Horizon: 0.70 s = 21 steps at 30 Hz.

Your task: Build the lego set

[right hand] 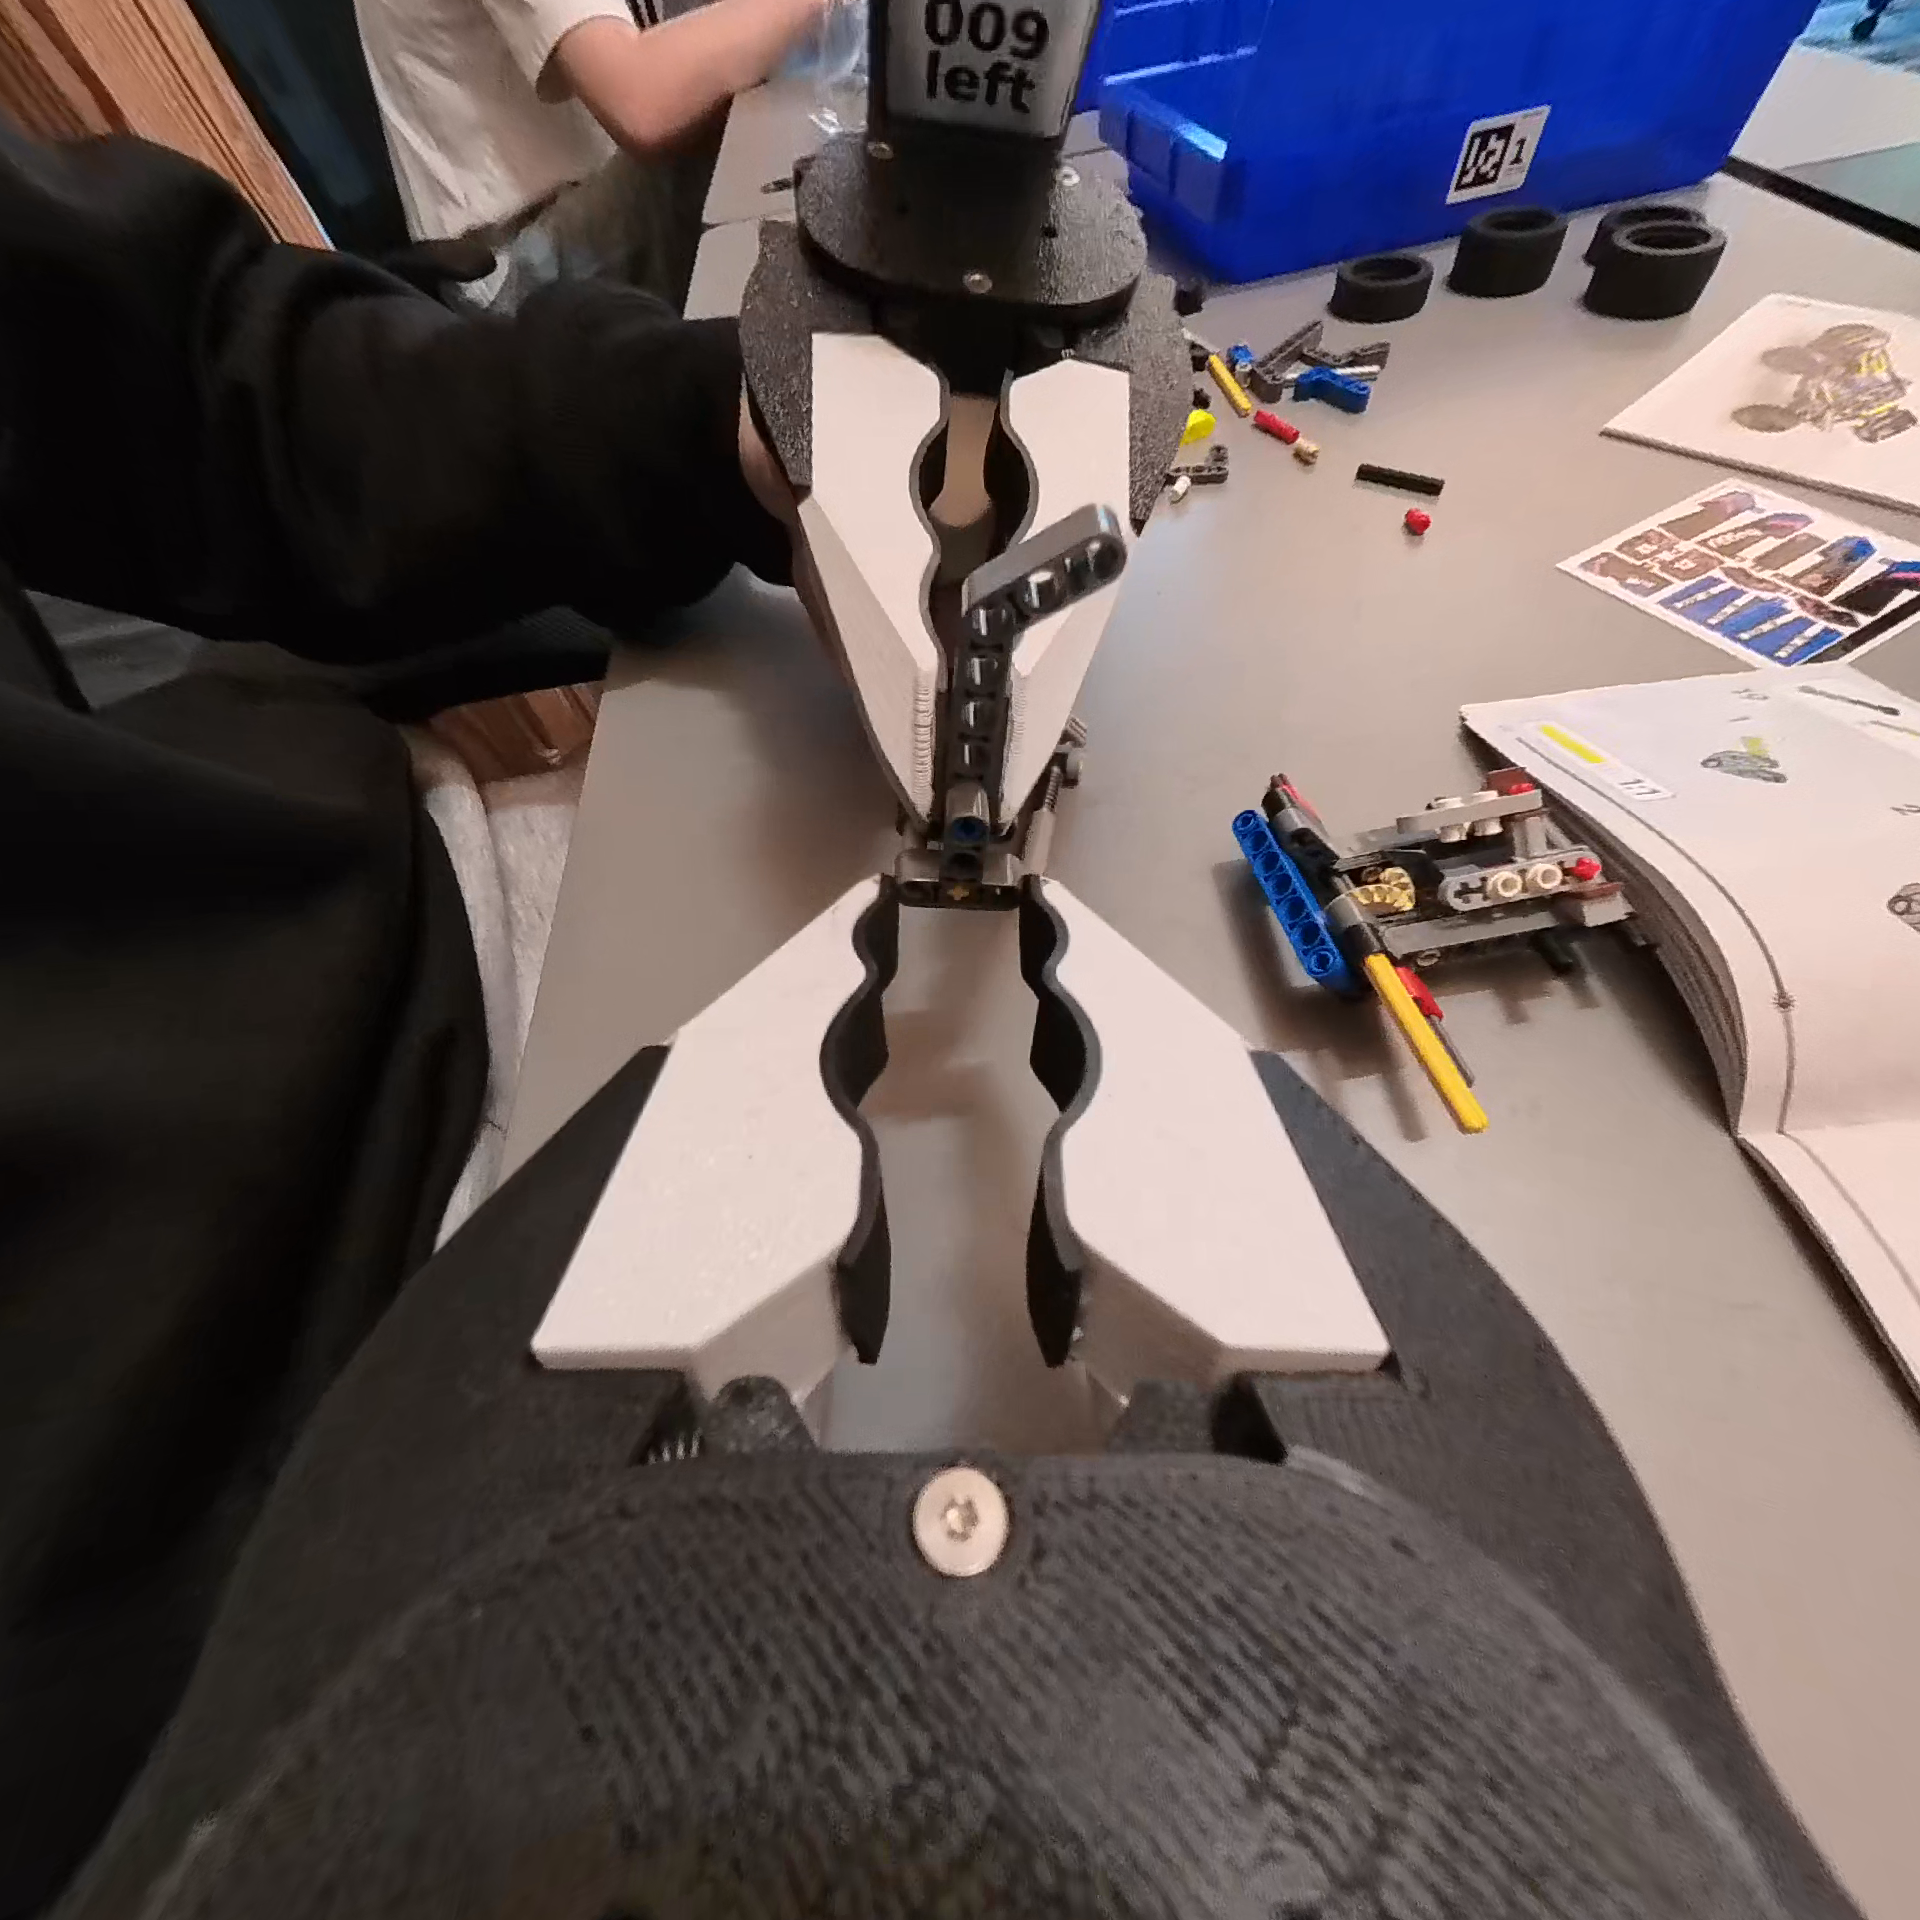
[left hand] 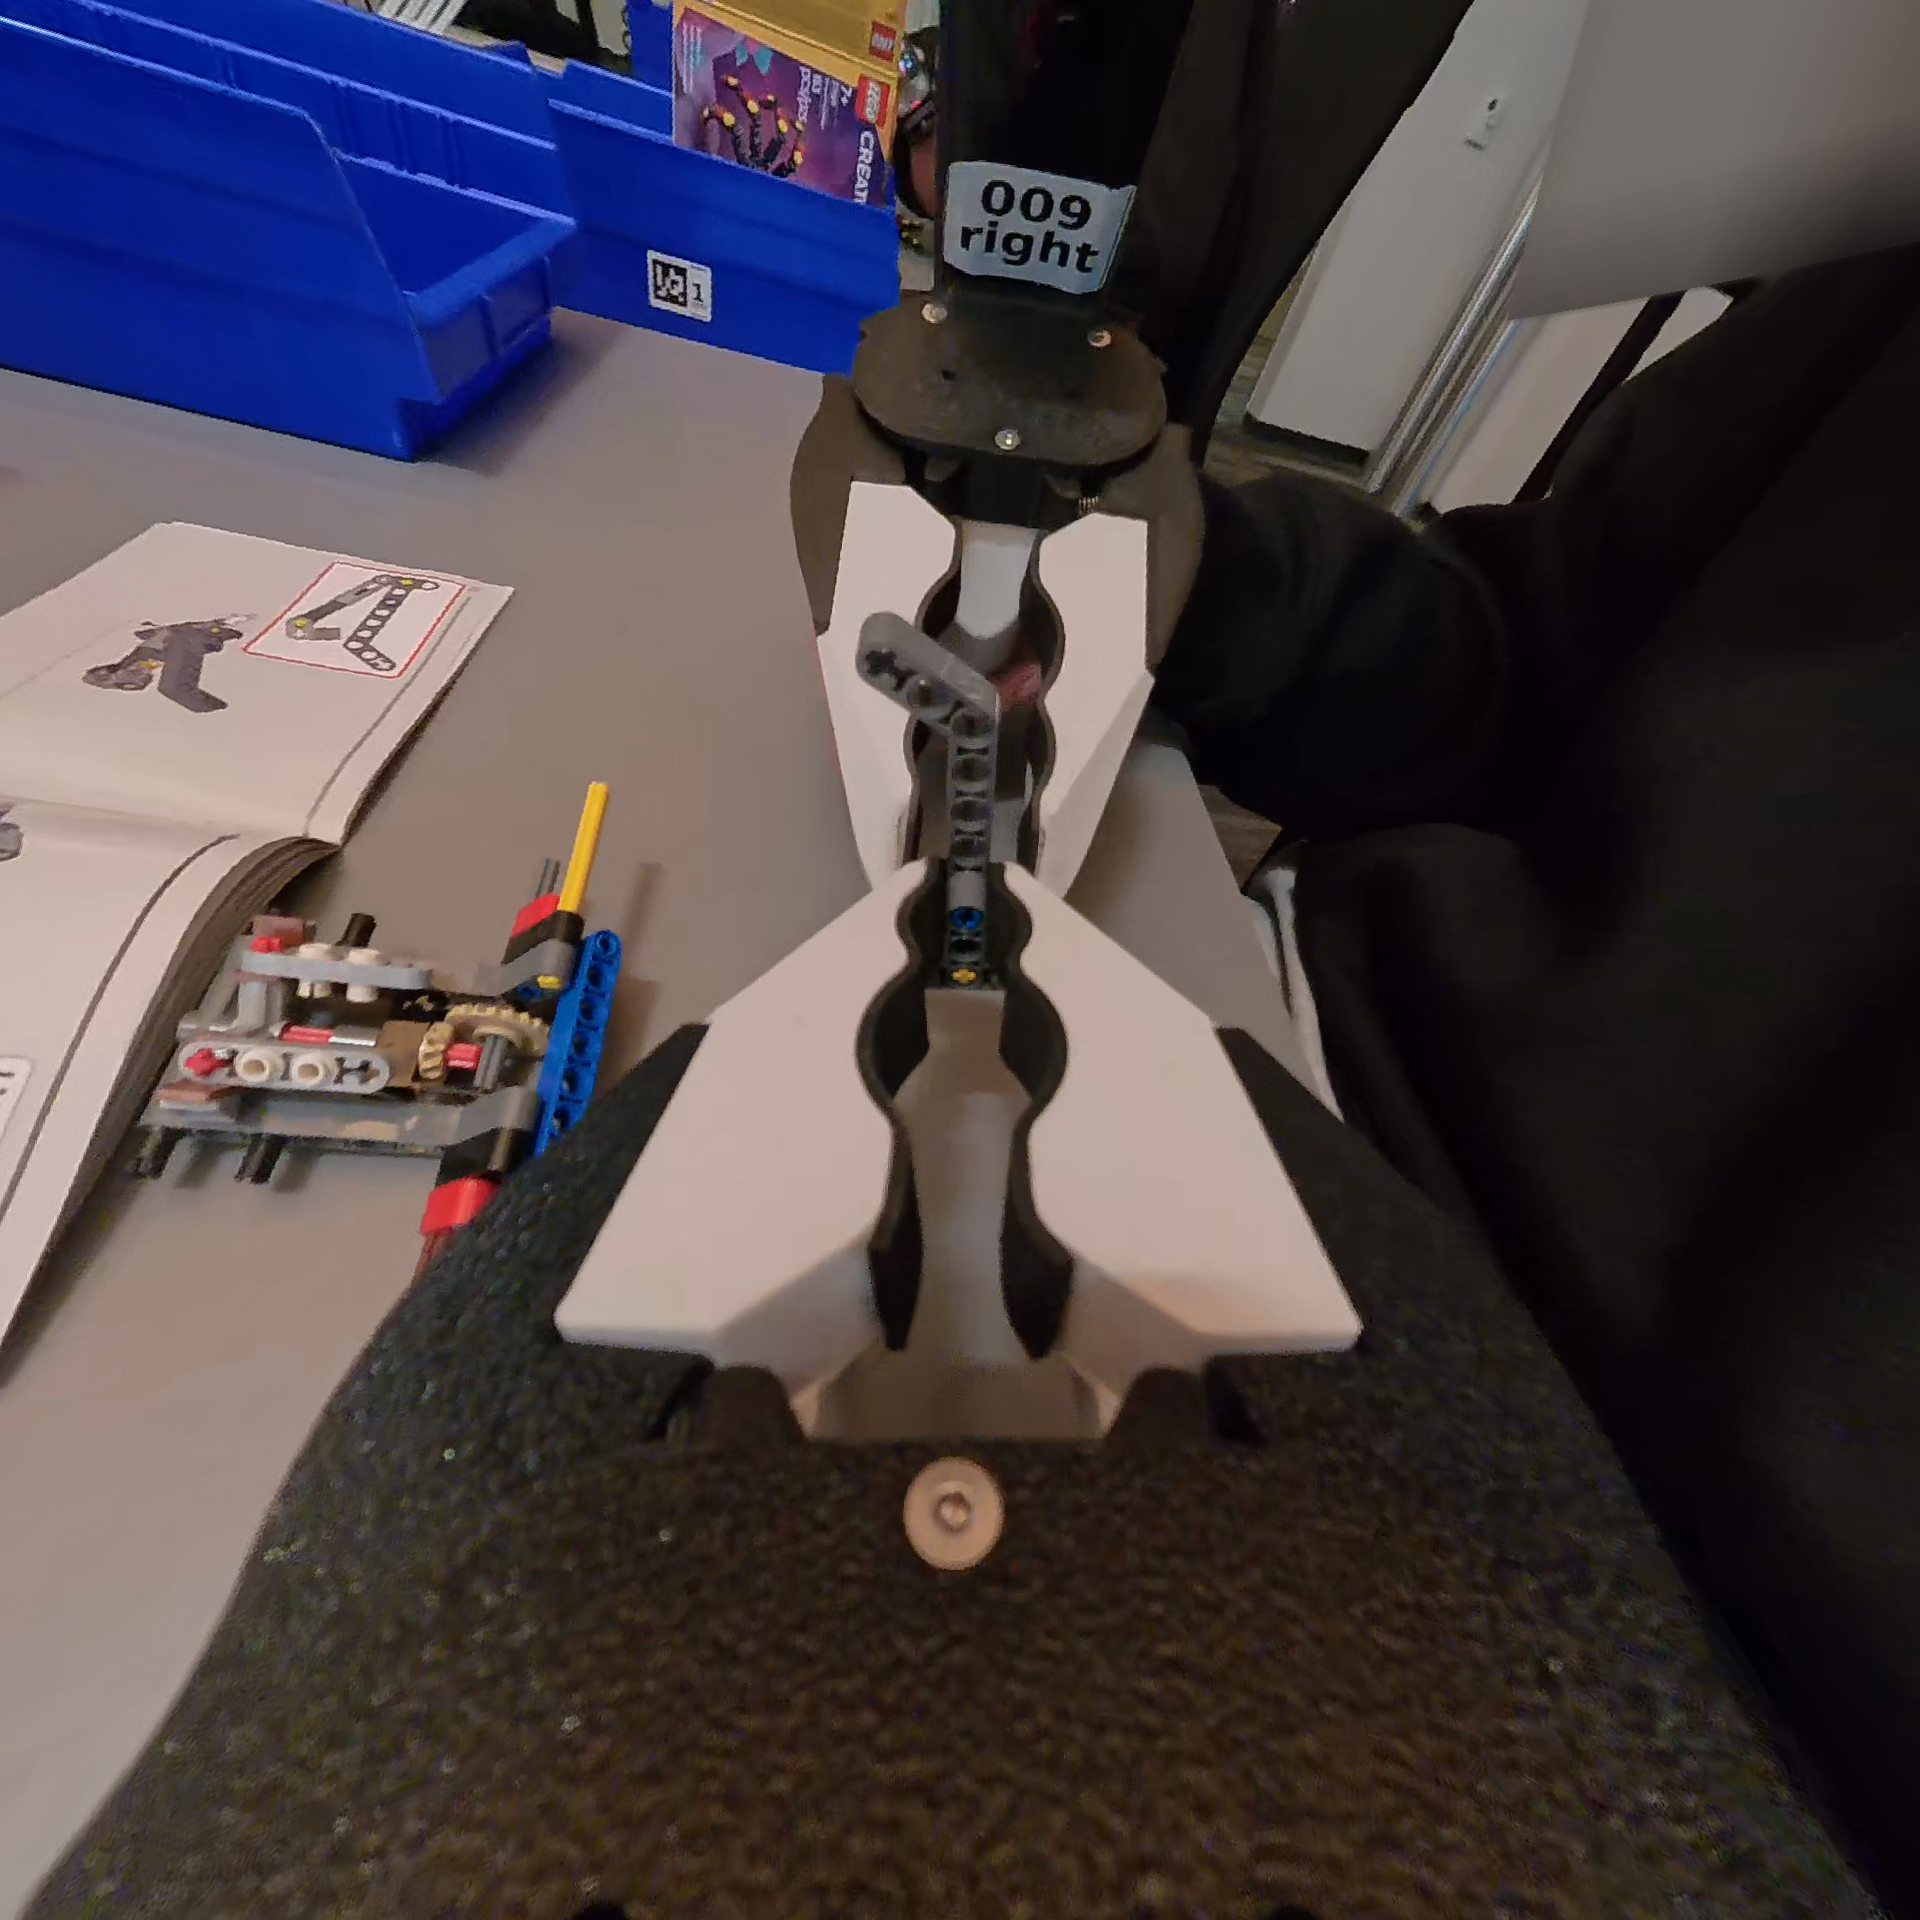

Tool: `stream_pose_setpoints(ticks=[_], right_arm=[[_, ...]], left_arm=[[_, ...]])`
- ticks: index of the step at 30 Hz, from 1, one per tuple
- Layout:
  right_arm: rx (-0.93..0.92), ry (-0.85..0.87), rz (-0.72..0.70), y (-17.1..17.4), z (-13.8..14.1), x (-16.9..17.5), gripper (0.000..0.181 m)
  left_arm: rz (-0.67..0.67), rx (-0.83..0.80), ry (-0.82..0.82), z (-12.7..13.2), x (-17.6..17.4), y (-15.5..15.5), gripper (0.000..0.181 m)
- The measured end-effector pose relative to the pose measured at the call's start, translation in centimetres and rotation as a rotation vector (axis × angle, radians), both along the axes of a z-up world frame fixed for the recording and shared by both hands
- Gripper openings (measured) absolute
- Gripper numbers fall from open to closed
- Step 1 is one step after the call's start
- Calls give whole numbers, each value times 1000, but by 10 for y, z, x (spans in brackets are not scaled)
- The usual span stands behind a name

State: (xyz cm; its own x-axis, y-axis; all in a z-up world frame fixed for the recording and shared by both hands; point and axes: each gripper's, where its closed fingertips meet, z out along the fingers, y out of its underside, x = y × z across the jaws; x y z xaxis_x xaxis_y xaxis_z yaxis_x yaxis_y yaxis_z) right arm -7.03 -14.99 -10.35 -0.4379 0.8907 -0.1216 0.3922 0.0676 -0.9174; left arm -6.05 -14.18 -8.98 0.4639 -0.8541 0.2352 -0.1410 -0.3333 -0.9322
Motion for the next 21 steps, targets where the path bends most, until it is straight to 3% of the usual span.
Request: stream_pose_setpoints(ticks=[8, 12, 16, 18, 21], right_arm=[[-30, 24, 10, 0, 5, 4, 21], [-92, 103, -29, 9, 20, 6, 9], [-83, 108, -17, 4, 20, 2, 17], [-91, 118, -10, 2, 22, 1, 6], [-89, 121, -8, 1, 22, 1, 5]], left_arm=[[-9, -9, -4, 0, -1, -3, 6], [1, -9, -6, 0, -3, -3, 6], [-16, -5, 8, -1, 1, -4, 6], [-14, -1, 8, -1, 1, -3, 6], [-12, 9, 7, 0, 1, -3, 6]])
